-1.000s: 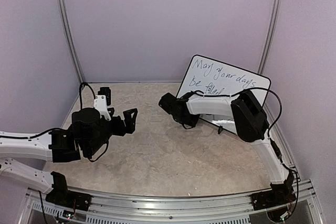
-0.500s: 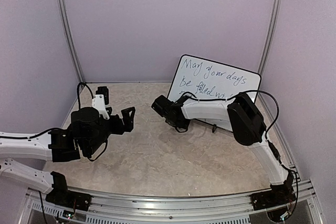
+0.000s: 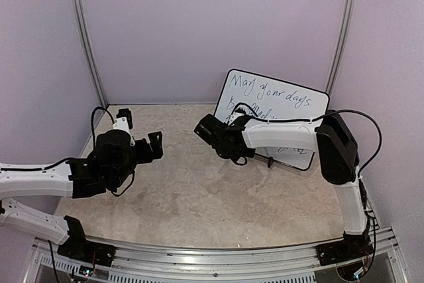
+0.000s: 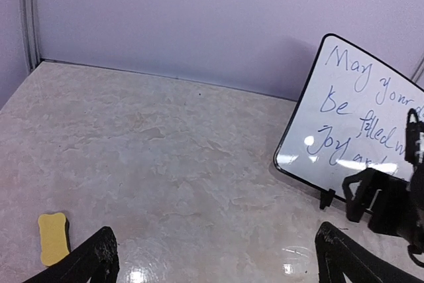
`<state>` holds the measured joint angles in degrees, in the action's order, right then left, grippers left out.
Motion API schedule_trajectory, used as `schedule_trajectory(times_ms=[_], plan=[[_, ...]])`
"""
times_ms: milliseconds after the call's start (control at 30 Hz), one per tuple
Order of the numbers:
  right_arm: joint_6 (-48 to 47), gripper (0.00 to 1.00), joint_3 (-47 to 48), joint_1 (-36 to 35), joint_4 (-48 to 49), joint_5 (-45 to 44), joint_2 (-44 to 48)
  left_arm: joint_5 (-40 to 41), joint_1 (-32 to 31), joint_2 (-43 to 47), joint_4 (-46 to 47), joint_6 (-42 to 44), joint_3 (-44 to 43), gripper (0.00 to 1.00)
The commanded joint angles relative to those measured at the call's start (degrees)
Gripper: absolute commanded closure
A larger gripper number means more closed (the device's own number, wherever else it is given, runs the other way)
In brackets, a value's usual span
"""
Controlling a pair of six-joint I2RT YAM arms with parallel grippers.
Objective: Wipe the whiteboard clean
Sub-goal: Move the whiteboard to the center of the board, then pick up the whiteboard eraser from the corner of the board.
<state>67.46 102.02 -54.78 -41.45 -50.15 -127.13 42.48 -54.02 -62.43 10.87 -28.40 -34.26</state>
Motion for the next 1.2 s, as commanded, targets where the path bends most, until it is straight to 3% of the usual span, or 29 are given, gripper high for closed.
schedule_trajectory(times_ms=[0,233,400,800,1167], plan=[[-13.9,0.01,-8.0,-2.9,9.6,-7.2,9.4,1.8,5.2,-5.3,-8.1,-8.1,-3.8,0.01],[-36.7,0.00,-21.1,-3.6,27.8,1.0,24.0,5.0,13.0,-22.1,-30.9,-21.9,-17.9,0.01],[-47.1,0.00,-25.0,-3.6,32.1,6.3,31.4,-0.7,17.3,-26.2,-29.7,-24.4,-16.5,0.01],[-51.1,0.01,-33.3,-3.6,33.3,6.1,43.1,0.9,20.0,-25.4,-31.5,-25.2,-14.0,0.01],[-48.4,0.00,-35.5,-3.6,30.2,7.0,45.2,1.5,22.9,-28.3,-31.5,-25.6,-13.3,0.01]])
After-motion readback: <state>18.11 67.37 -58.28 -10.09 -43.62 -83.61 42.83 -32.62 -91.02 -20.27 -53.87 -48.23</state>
